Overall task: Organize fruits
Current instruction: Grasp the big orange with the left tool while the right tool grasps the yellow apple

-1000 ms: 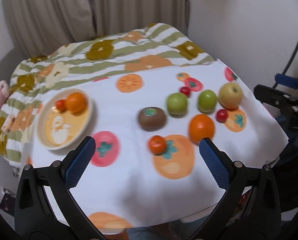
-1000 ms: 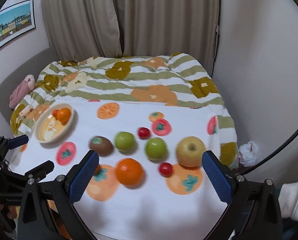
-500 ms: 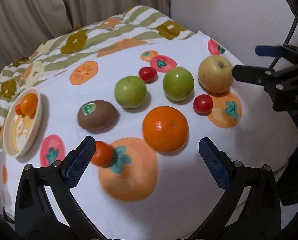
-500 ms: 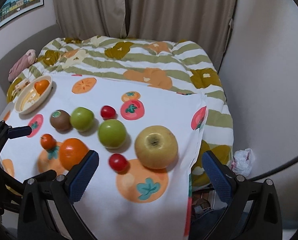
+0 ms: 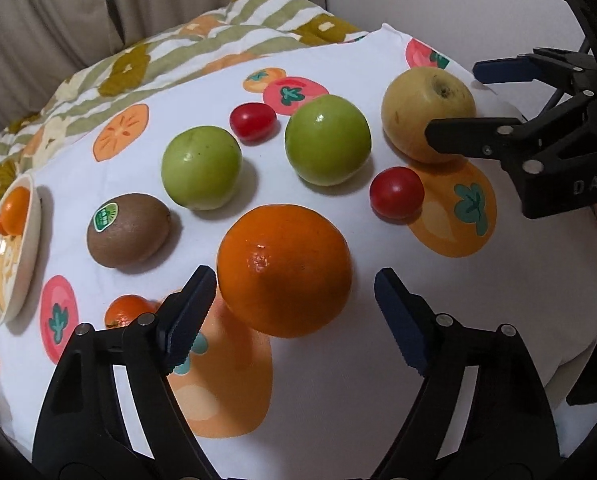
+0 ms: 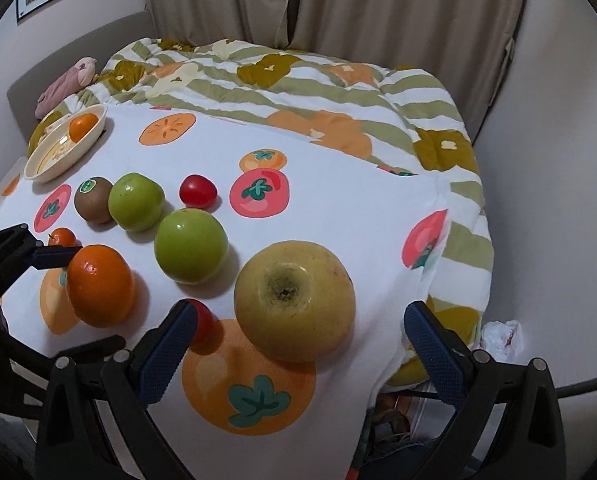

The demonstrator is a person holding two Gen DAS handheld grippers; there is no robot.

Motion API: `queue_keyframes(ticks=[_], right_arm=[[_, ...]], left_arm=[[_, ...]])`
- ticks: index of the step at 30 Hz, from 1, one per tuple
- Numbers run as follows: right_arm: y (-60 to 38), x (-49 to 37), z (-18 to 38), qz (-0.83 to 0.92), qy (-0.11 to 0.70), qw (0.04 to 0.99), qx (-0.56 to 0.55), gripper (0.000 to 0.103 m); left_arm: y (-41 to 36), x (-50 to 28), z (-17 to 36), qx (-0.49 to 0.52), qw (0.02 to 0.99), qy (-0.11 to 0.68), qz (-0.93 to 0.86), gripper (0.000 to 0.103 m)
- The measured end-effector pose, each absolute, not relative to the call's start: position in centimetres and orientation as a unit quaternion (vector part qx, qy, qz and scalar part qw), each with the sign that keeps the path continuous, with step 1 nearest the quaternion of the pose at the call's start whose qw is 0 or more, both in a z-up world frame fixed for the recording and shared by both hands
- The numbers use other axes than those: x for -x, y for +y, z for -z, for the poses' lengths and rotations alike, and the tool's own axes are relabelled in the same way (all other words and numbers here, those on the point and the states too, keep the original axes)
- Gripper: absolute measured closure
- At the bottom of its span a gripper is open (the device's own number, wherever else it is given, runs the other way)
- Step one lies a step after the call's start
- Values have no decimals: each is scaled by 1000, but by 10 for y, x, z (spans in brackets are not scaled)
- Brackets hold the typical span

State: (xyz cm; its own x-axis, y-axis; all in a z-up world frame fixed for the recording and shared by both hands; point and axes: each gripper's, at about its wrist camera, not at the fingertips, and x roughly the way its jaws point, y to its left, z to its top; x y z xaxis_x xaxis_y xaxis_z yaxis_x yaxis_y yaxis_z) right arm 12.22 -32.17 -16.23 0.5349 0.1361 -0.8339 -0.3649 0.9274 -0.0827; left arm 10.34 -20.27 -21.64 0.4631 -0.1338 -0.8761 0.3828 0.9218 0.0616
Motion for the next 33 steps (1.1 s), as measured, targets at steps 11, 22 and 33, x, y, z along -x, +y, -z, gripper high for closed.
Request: queue_keyframes(ticks=[11, 22, 33], right_arm=[[-318, -134, 178, -147, 482, 853, 135, 16], [-318, -140, 185, -152, 492, 848, 127, 27], [-314, -142, 188, -149, 495, 845, 134, 32]], left_arm=[[-201, -113, 223, -122, 845, 499, 149, 36], [-201, -114, 222, -126, 840, 506, 151, 37], [-197, -112, 222, -125, 840, 506, 151, 37]])
